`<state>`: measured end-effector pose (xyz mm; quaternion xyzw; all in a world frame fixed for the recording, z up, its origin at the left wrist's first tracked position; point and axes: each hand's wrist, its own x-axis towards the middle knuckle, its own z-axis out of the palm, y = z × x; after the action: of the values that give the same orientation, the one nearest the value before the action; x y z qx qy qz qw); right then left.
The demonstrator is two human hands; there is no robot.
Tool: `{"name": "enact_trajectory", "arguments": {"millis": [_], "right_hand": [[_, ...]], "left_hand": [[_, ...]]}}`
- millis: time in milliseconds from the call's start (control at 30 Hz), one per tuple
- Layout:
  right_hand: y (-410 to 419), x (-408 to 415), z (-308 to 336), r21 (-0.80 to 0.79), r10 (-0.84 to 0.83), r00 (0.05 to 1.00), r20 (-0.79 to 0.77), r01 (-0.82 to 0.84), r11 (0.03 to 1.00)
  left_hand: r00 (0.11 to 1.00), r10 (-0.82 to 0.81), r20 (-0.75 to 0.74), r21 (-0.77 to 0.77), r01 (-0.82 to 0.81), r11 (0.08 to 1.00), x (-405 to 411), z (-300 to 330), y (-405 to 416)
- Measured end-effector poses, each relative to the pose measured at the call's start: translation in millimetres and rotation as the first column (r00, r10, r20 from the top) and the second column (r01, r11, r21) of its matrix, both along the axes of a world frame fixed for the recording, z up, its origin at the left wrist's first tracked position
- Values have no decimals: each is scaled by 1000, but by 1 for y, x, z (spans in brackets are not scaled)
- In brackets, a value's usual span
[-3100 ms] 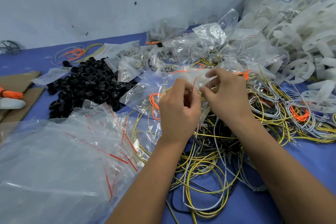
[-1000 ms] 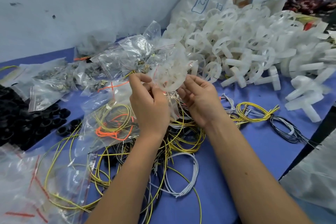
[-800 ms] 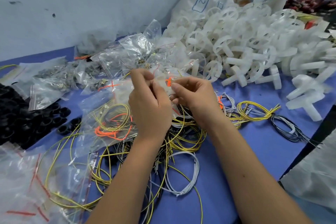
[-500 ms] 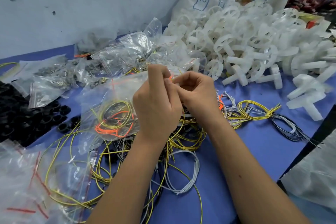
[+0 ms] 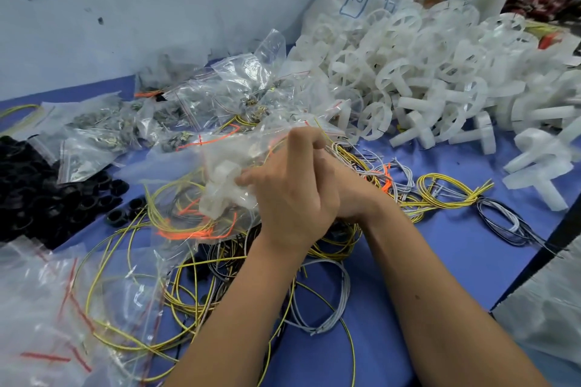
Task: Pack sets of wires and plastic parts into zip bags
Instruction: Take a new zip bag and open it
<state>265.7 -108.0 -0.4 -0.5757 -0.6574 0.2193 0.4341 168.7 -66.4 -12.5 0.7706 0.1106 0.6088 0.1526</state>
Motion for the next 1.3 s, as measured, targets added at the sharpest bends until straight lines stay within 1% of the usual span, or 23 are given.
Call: {"name": "enact_trajectory", "arguments": {"millis": [67, 133, 200, 233, 267, 300, 333, 367, 433, 467, 500, 633, 733, 800, 867, 967, 1067, 1133, 1167, 1200, 1233, 1267, 1300], "right_hand": [[3, 1, -3, 75, 9, 963, -270, 11, 997], [4, 4, -4, 154, -22, 857, -515, 117, 981], [4, 12, -6, 183, -156, 758, -633, 343, 921], [5, 18, -7, 180, -265, 721, -641, 477, 860], [4, 25, -9, 182, -402, 688, -604, 610, 771], [4, 33, -11, 199, -558, 649, -517, 725, 659], [2, 41, -14, 223, -705, 593, -388, 803, 552], [1, 49, -17, 236, -818, 525, -235, 847, 476], [-1, 61, -23, 168, -921, 385, 52, 906, 388], [0, 64, -26, 93, -929, 342, 144, 930, 357], [2, 66, -29, 19, -925, 326, 197, 942, 336], [10, 69, -35, -126, -874, 381, 302, 925, 360], [11, 76, -36, -149, -840, 402, 364, 916, 374], [12, 76, -38, -120, -854, 397, 337, 917, 379], [12, 75, -40, -49, -897, 374, 235, 926, 374], [8, 68, -36, 99, -940, 341, 9, 935, 340], [3, 60, -28, 282, -931, 306, -198, 928, 245], [2, 54, -22, 347, -882, 320, -346, 917, 196], [2, 52, -20, 336, -826, 355, -438, 917, 216], [2, 49, -18, 301, -732, 412, -542, 909, 289], [3, 45, -16, 261, -600, 474, -645, 874, 410], [3, 41, -14, 227, -440, 515, -735, 799, 556], [4, 37, -13, 205, -288, 523, -803, 694, 690]], "left_hand": [[999, 33, 23, -63, -32, 997, -1, 0, 3], [996, 80, 26, -136, -76, 988, 1, -1, 7], [993, 116, -16, -206, -116, 972, 3, -5, 13], [990, 128, -54, -241, -137, 961, 4, -7, 17], [986, 136, -97, -270, -157, 950, 6, -9, 20], [980, 140, -138, -290, -175, 941, 7, -11, 22], [975, 142, -170, -300, -189, 935, 9, -13, 24], [971, 142, -193, -302, -196, 933, 9, -14, 25], [966, 139, -219, -296, -201, 934, 11, -15, 26], [964, 139, -226, -293, -203, 934, 11, -15, 26], [963, 139, -230, -290, -204, 935, 11, -16, 26], [962, 141, -233, -290, -207, 934, 11, -16, 26], [961, 136, -241, -292, -206, 934, 11, -16, 26], [961, 136, -242, -291, -205, 935, 11, -16, 26], [962, 135, -238, -292, -203, 935, 11, -17, 26], [965, 124, -232, -302, -193, 934, 11, -18, 27], [970, 113, -213, -316, -178, 932, 11, -18, 26], [977, 110, -180, -331, -165, 929, 11, -17, 26], [981, 110, -157, -341, -158, 927, 11, -16, 26], [985, 111, -129, -353, -150, 923, 11, -16, 27], [989, 113, -99, -367, -142, 919, 11, -15, 28], [991, 117, -71, -380, -136, 915, 11, -15, 29], [991, 123, -43, -391, -130, 911, 10, -15, 29]]}}
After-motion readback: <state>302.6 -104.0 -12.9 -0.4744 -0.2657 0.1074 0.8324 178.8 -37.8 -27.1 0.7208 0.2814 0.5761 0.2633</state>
